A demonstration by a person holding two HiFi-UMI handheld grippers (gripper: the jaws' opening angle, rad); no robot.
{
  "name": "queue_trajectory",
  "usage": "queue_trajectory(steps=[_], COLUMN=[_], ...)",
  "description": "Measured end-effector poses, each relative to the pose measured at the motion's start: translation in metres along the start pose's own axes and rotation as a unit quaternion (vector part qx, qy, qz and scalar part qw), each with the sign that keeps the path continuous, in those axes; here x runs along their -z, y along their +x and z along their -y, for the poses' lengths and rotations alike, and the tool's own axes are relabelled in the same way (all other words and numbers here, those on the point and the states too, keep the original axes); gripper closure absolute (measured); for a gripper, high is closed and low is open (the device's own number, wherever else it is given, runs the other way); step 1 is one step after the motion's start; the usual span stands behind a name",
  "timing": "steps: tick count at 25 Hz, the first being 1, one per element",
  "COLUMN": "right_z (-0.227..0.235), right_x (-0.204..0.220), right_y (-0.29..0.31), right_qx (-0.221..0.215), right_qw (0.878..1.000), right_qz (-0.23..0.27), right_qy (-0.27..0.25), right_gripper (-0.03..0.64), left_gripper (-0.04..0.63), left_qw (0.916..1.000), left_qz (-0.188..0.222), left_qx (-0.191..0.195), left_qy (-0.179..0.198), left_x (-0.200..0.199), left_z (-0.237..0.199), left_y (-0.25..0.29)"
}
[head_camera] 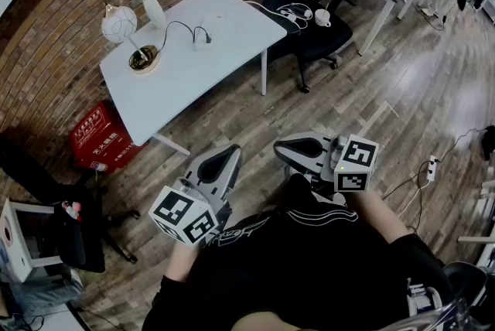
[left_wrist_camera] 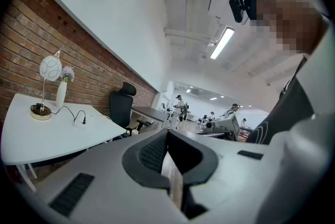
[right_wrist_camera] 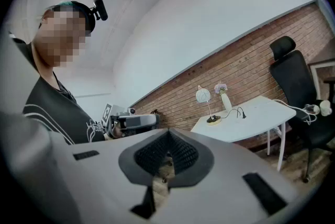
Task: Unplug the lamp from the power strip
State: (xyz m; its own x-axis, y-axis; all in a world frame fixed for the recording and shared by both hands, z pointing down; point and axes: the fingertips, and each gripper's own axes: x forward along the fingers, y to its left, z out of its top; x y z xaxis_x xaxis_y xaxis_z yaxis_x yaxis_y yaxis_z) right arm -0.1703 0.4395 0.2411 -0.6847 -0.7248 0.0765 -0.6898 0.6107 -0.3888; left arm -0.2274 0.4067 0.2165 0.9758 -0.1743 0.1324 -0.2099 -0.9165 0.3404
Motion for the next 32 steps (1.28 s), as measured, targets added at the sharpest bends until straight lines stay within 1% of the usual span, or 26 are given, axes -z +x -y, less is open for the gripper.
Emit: queue_trajectory(steps=[7,14,20,23,26,30,32], right_z=[0.011,0.016,0.031,0.044,0.062,0.097,0.118], right_x=[0.001,-0.003,-0.006,-0.008,-0.014,-0.024,-0.029], right_y=[-0.003,-0.002,-0.003,-0.004,-0.007,-0.009,-0.008], right_qx=[0.007,0.005,0.002,-0.002,-0.009,-0.019,-0.026], right_qw=[1.0,1.0,1.0,1.0,1.0,0.999,0.999], right_qz=[0.002,-0.006,-0.009,-0.012,-0.012,-0.016,-0.018], right_qy=[0.005,0.009,0.019,0.023,0.028,0.04,0.043], right_gripper=[0.62,0.62,0.62,0.62,0.62,0.62,0.62], left_gripper=[0.592,0.592,0.592,0.592,0.592,0.592,0.592], left_qw=[1.0,0.9999,0.9998,0.9993,0.9986,0.9988,0.9984], left_qz=[-0.003,0.0,0.002,0.004,0.006,-0.009,-0.013], left_qx=[0.001,-0.001,-0.006,-0.009,-0.005,-0.033,-0.044], left_qy=[-0.009,-0.012,-0.021,-0.036,-0.053,-0.035,-0.034], left_x=[0.005,-0.001,-0.004,-0.004,-0.008,-0.011,-0.012], left_z=[-0.005,-0.009,-0.017,-0.024,-0.029,-0.046,-0.057], left_y=[0.01,0.014,0.029,0.041,0.058,0.087,0.105])
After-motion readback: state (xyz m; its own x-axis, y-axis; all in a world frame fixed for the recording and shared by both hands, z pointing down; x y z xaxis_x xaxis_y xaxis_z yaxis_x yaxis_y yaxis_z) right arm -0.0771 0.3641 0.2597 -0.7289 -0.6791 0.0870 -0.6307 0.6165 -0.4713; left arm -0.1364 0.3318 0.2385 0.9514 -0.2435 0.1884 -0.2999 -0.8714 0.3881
